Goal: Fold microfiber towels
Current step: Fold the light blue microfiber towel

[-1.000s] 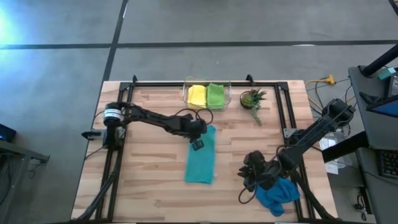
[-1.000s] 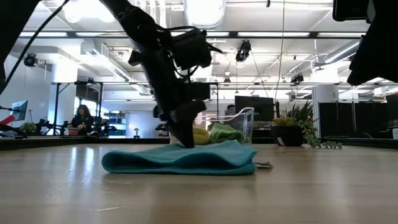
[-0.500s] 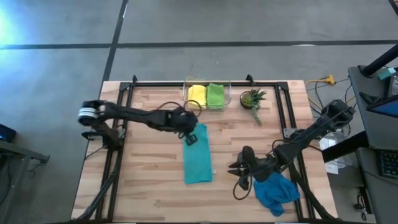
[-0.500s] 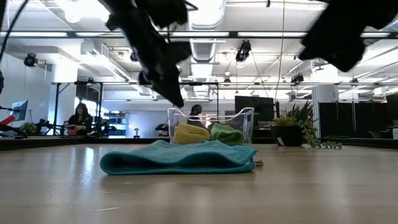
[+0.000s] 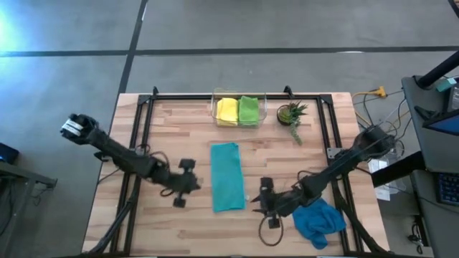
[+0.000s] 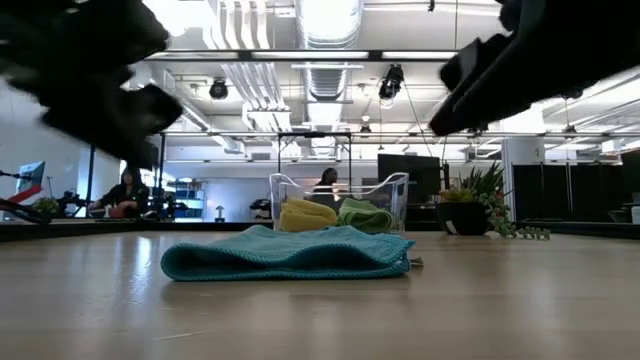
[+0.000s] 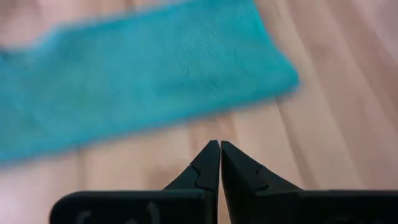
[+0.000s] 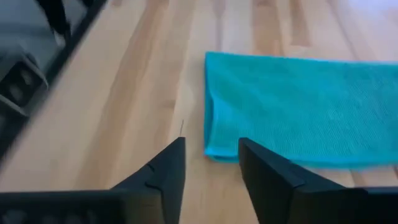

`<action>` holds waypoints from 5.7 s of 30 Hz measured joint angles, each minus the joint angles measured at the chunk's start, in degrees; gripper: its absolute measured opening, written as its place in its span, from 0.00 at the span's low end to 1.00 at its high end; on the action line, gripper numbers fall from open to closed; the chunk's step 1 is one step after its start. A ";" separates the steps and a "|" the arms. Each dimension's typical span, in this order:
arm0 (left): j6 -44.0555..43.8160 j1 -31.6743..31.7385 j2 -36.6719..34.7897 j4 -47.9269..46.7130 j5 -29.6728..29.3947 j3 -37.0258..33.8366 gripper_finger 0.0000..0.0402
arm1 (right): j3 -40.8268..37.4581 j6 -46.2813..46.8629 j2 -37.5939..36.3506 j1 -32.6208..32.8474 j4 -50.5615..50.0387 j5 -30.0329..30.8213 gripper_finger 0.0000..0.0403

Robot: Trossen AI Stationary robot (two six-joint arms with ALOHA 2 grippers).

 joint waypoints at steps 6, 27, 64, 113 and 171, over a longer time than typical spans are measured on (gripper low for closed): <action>-12.25 -7.09 0.59 1.44 -5.16 -2.13 0.00 | 7.76 -14.74 9.32 -1.44 -5.55 -0.14 0.48; -18.77 -7.95 2.09 8.73 -7.35 -2.07 0.00 | 15.53 -21.88 17.74 -3.42 -15.25 -5.37 0.33; -4.77 -8.02 22.33 33.16 6.39 0.25 0.36 | 16.19 -25.75 19.37 -7.76 -14.30 -14.67 0.04; 20.19 -7.97 30.94 15.03 -3.29 10.72 0.28 | 16.89 -21.14 19.64 -7.85 -12.98 -15.17 0.02; -3.91 -6.36 16.10 18.27 -11.57 5.39 0.00 | 18.19 -2.56 7.53 -17.73 -23.25 -20.59 0.02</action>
